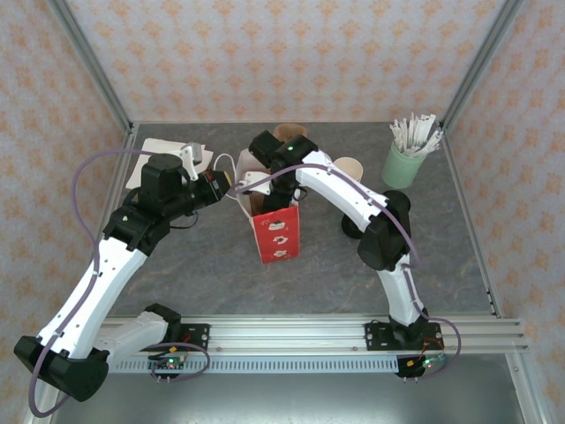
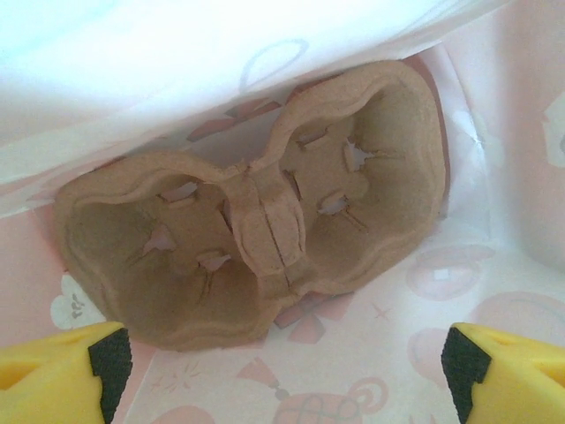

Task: Pack the takeout coffee

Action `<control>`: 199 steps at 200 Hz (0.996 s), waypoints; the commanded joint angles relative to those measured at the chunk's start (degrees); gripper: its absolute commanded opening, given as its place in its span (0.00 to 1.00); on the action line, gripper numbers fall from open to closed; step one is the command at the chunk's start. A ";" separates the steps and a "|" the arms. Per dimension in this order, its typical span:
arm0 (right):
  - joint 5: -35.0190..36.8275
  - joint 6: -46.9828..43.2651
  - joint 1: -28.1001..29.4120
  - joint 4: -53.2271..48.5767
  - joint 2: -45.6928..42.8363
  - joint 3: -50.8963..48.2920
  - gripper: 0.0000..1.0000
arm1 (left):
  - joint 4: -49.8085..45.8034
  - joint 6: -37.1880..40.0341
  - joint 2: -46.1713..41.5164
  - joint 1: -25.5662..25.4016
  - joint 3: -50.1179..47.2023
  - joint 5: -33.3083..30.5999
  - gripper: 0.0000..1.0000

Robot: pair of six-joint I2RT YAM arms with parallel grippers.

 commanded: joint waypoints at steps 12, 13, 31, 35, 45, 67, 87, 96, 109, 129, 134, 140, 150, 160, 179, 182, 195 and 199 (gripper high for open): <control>-2.91 0.90 -0.98 -0.26 -4.55 2.00 0.94 | -1.44 1.12 -0.56 -0.61 -1.03 -0.35 0.04; -2.91 0.90 -1.00 -0.26 -4.56 2.00 0.94 | -1.44 1.08 -0.54 -0.61 -1.05 -0.35 0.04; -3.51 1.07 -1.24 -0.03 -5.11 2.02 0.94 | -1.40 1.13 -0.52 -0.62 -1.16 -0.15 0.04; -3.56 1.07 -1.29 0.04 -5.20 2.08 0.94 | -1.37 1.13 -0.52 -0.62 -1.16 -0.18 0.04; -3.64 1.18 -1.36 0.17 -5.29 2.03 0.94 | -1.27 1.04 -0.50 -0.62 -1.16 -0.05 0.03; -3.78 1.24 -1.33 0.00 -4.94 2.25 0.93 | -1.29 1.04 -0.43 -0.71 -1.16 0.00 0.04; -3.98 1.51 -1.38 -0.34 -4.73 2.26 0.91 | -1.18 0.87 -0.34 -0.71 -1.07 0.09 0.03; -4.39 1.65 -1.33 -0.37 -4.78 2.25 0.90 | -1.13 0.87 -0.34 -0.66 -1.07 0.17 0.03; -5.23 1.88 -1.38 -0.44 -4.97 2.28 0.88 | -1.18 0.87 -0.30 -0.69 -0.97 0.22 0.03; -5.77 2.17 -1.37 -0.14 -5.63 1.81 0.87 | -1.36 1.04 -0.45 -0.76 -0.94 -0.07 0.03; -5.96 2.21 -1.38 0.07 -5.77 1.53 0.85 | -1.44 1.04 -0.43 -0.78 -0.89 -0.17 0.03; -6.12 2.30 -1.46 0.46 -5.93 1.14 0.85 | -1.40 1.04 -0.35 -0.75 -0.89 -0.02 0.04; -6.35 2.30 -1.46 0.74 -6.01 0.77 0.85 | -1.49 0.91 -0.35 -0.80 -0.88 0.03 0.03; -6.66 2.46 -1.46 1.03 -5.94 0.46 0.84 | -1.42 0.87 -0.34 -0.80 -0.87 0.08 0.03; -6.78 2.72 -1.53 1.07 -5.55 0.51 0.82 | -1.22 0.70 -0.34 -0.88 -0.94 0.06 0.04; -6.80 2.78 -1.55 1.07 -5.50 0.51 0.81 | -1.19 0.69 -0.34 -0.88 -1.03 0.08 0.03; -7.00 3.10 -1.55 1.16 -5.40 0.35 0.78 | -1.01 0.60 -0.37 -0.97 -1.01 0.14 0.04; -7.05 3.20 -1.55 1.19 -5.35 0.27 0.77 | -1.01 0.60 -0.36 -0.97 -1.06 0.10 0.03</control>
